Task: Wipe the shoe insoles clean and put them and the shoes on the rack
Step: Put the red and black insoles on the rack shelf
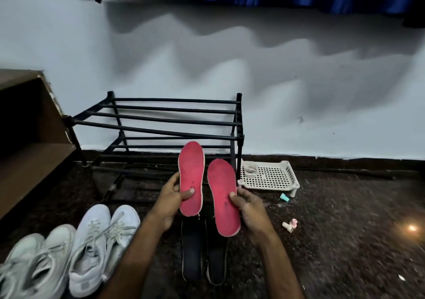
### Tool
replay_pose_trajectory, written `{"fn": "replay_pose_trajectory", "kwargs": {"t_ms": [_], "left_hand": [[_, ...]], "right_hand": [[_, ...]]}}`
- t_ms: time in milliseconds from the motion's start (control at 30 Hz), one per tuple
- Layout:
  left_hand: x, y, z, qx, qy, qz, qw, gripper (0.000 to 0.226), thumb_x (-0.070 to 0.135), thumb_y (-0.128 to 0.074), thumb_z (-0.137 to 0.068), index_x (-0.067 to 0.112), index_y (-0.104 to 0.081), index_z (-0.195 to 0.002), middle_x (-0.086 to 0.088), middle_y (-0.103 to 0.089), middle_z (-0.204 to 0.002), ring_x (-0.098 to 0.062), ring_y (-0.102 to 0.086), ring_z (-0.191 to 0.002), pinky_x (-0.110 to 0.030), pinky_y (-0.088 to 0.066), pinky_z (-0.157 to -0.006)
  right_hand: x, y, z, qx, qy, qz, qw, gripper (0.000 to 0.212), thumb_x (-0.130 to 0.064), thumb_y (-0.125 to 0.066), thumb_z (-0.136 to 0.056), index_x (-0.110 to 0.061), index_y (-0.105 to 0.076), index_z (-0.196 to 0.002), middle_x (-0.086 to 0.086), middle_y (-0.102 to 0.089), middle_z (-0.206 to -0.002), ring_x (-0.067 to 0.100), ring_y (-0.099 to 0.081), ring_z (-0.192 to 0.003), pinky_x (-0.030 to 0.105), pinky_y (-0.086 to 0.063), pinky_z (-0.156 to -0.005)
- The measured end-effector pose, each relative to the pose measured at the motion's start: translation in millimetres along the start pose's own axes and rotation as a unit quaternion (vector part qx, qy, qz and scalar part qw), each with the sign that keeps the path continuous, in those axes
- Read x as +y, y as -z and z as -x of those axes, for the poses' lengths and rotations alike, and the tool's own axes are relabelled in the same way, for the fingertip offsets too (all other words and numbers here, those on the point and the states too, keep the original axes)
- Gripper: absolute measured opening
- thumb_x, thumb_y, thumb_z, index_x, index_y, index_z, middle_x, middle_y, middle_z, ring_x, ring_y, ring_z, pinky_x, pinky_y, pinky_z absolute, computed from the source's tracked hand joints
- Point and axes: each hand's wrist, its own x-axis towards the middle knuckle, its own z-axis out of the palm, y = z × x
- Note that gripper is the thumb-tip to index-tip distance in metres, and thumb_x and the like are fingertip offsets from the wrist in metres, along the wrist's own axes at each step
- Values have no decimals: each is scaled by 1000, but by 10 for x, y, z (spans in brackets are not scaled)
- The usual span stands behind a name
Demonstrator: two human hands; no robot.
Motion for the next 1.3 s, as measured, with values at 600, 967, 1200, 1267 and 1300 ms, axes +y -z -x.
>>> {"fn": "replay_pose_trajectory", "kwargs": {"t_ms": [600, 967, 1200, 1267, 1300], "left_hand": [[-12, 184, -1791, -10, 94, -61, 994, 51, -12, -61, -86, 13, -52, -130, -7, -69, -96, -21, -65, -82, -36, -55, -72], [-250, 96, -2161, 38, 57, -165, 984, 62, -12, -71, -78, 0, -48, -134, -18, -66, -117, -26, -64, -100, -35, -51, -88], [-236, -45, -2272, 45, 27, -222, 974, 64, -6, -81, -70, 3, -55, -128, -13, -70, -111, -27, -69, -98, -44, -56, -91], [-262, -21, -2268, 50, 35, -231, 971, 62, -4, -82, -70, 1, -56, -126, -14, -70, -110, -26, -69, -94, -43, -58, -86], [-272, 3, -2268, 53, 36, -238, 969, 58, -2, -82, -71, 3, -56, -122, -14, -70, -108, -26, -70, -88, -42, -60, -79]], "right_hand": [[-40, -556, -2108, 73, 52, 278, 957, 13, -5, -64, -86, -11, -71, -96, 10, -74, -97, 28, -70, -90, 48, -55, -89], [168, -426, -2349, 169, 37, 360, 917, 33, -7, -63, -84, -10, -63, -117, 13, -71, -103, 29, -68, -92, 38, -56, -87], [52, -455, -2413, 206, 35, 354, 912, 36, -8, -64, -87, -8, -59, -122, 14, -68, -112, 27, -67, -99, 23, -48, -76], [52, -456, -2373, 214, 36, 354, 910, 34, -7, -62, -87, -9, -58, -121, 13, -67, -115, 27, -66, -101, 22, -43, -74], [57, -460, -2354, 214, 38, 357, 908, 35, -6, -62, -87, -9, -57, -122, 12, -66, -116, 27, -65, -102, 21, -42, -74]]}}
